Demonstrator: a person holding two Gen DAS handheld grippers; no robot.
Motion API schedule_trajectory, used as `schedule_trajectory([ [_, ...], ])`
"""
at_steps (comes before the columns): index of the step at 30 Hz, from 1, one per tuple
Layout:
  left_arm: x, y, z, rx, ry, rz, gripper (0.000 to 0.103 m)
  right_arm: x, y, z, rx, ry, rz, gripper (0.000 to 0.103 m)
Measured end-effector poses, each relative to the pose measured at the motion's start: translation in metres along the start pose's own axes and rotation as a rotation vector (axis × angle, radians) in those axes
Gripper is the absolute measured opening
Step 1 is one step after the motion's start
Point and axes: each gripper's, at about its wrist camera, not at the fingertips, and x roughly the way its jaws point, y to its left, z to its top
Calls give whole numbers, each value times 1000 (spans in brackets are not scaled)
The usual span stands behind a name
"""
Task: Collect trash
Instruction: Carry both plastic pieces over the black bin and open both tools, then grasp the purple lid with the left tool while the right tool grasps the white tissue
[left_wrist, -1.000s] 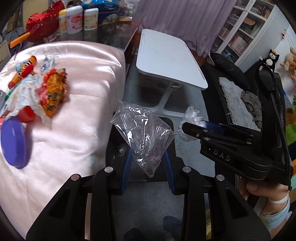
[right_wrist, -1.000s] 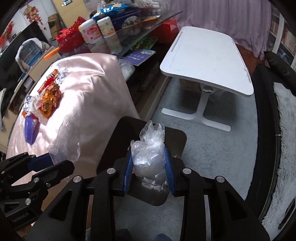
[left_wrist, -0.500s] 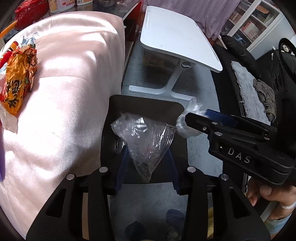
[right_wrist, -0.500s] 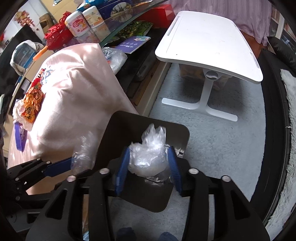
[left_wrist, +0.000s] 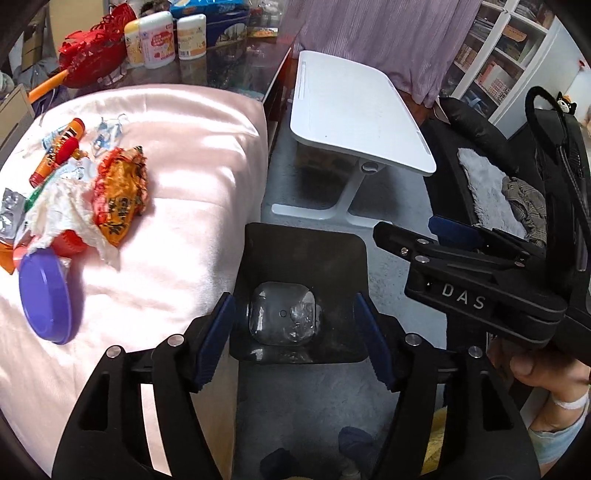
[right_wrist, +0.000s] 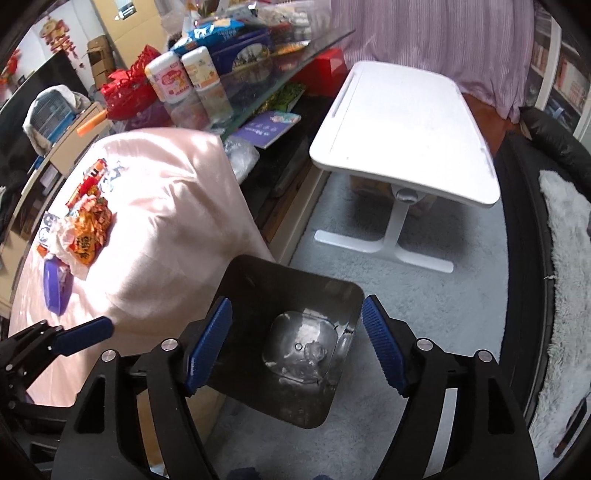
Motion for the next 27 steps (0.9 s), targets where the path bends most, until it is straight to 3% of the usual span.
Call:
schedule_trajectory([
  [9,-59,56,-34,-108,-76,113,70,-34,36,4,-42,-82,76,78],
  [17,-87,122,-53,-233,-113,200,70,-25,108,9,-133,-67,203,78],
  [23,-85,153,-54,-265,-114,208,70,-13,150,16,-158,-66,266,77],
  [27,-77,169,-50,-278,-114,192,70,-13,180,24,-205,-90,311,71],
])
